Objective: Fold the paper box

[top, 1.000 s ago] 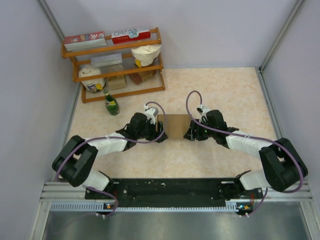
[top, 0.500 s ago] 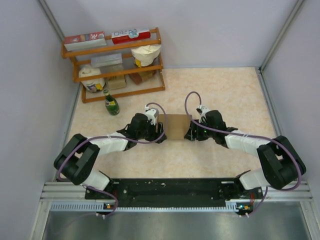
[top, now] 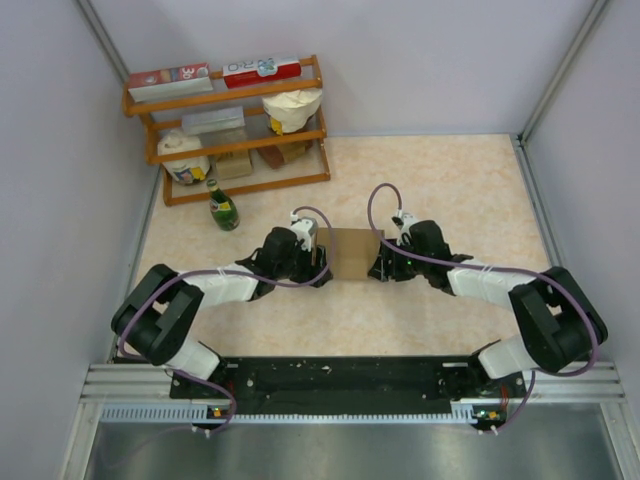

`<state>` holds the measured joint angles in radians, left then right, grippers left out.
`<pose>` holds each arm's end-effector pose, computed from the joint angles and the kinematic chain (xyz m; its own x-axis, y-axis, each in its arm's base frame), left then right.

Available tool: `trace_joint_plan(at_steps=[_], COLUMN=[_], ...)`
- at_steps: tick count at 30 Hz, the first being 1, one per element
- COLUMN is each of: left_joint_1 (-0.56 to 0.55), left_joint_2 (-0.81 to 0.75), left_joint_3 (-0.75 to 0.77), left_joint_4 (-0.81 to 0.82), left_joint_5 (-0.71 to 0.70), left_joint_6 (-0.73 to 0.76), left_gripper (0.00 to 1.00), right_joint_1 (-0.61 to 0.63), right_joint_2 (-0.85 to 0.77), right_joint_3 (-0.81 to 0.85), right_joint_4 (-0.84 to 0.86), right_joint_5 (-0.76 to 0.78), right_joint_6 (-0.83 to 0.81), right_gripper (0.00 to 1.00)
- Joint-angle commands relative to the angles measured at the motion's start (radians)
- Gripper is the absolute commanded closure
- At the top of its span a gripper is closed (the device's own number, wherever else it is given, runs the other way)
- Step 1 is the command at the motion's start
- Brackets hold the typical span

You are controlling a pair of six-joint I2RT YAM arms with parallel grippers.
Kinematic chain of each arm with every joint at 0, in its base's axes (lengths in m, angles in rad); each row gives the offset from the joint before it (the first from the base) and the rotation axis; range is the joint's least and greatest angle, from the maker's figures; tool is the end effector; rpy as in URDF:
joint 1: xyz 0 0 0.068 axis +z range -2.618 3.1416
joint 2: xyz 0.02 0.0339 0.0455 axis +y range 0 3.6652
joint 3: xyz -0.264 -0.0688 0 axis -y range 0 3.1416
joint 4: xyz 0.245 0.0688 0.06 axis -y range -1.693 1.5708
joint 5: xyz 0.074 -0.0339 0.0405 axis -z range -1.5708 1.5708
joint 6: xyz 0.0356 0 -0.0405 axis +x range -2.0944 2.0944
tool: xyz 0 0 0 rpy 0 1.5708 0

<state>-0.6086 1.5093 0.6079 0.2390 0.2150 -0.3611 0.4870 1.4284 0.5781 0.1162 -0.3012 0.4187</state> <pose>0.2325 -0.1712 0.1552 -0.7181 0.0797 -0.6913 0.4734 0.7841 -0.4013 0.2332 0.1354 0.1580 -0.8017 0.0148 -0.5975 -0.3454 0.8043 0.4834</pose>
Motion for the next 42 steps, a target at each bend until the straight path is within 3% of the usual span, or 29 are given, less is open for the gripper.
trace_joint_plan(at_steps=[1,15,33,37,42], left_joint_1=[0.001,0.004,0.009,0.009,0.009], left_joint_2=[0.015,0.034,0.037,0.042,0.040], left_joint_3=[0.032,0.039,0.043,0.044,0.052], left_joint_4=[0.034,0.034,0.028,0.031,0.031], left_joint_5=[-0.022,-0.035,-0.058,-0.058,-0.060], left_joint_6=[0.025,0.031,0.031,0.031,0.028], left_gripper=[0.29,0.28,0.28,0.28,0.28], right_joint_1=[0.001,0.001,0.001,-0.001,-0.001], right_joint_2=[0.012,0.018,-0.181,-0.114,-0.010], right_joint_3=[0.037,0.054,0.155,0.241,0.325], right_joint_4=[0.050,0.016,-0.087,-0.096,-0.017], right_joint_5=[0.013,0.053,0.100,0.093,0.108], right_joint_6=[-0.017,-0.031,-0.100,-0.116,-0.100], right_gripper=[0.44,0.44,0.45,0.55,0.76])
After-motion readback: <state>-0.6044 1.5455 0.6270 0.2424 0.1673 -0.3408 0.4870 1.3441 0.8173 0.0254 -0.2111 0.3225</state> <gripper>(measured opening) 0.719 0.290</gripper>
